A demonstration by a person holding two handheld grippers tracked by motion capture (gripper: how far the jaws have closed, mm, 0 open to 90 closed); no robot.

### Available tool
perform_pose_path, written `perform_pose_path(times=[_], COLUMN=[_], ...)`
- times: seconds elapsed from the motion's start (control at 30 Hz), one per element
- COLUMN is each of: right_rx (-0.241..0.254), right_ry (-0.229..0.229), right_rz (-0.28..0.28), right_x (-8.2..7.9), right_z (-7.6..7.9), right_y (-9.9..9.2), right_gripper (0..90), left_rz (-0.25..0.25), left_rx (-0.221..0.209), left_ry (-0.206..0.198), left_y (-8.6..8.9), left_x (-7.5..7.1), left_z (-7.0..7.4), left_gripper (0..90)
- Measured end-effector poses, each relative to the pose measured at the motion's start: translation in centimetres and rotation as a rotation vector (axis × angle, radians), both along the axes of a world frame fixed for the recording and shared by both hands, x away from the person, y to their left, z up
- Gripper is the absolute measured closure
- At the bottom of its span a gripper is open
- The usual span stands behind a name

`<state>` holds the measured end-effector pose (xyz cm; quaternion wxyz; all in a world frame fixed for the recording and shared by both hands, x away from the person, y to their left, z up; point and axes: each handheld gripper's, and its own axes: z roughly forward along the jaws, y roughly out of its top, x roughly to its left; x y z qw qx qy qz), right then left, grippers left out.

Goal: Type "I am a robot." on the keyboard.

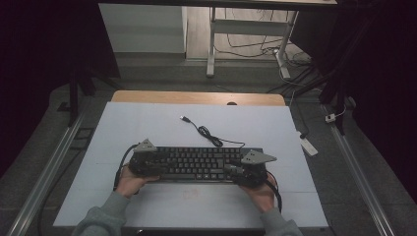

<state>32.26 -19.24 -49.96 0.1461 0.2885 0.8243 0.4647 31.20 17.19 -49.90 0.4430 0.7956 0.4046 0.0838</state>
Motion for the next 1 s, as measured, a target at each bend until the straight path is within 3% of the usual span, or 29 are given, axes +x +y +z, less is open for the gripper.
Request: perform_pose_path(times=[0.5,0.7,1.0], right_rx=[-0.004,-0.009,-0.010], right_ry=[0.002,-0.008,0.007], right_rz=[0.004,0.015,0.011], right_x=[-0.1,0.2,0.6], right_z=[0.1,0.3,0.5], right_y=[0.1,1.1,2.4], right_gripper=[52.9,52.9,54.4], left_rz=[-0.011,-0.007,-0.024], left_rx=[0.006,0.014,0.020], left_ry=[-0.005,0.004,0.011], left_y=[0.5,0.4,0.3], left_x=[-0.5,-0.4,-0.5], left_z=[0.9,0.9,0.9], left_gripper=[33.0,26.1,24.1])
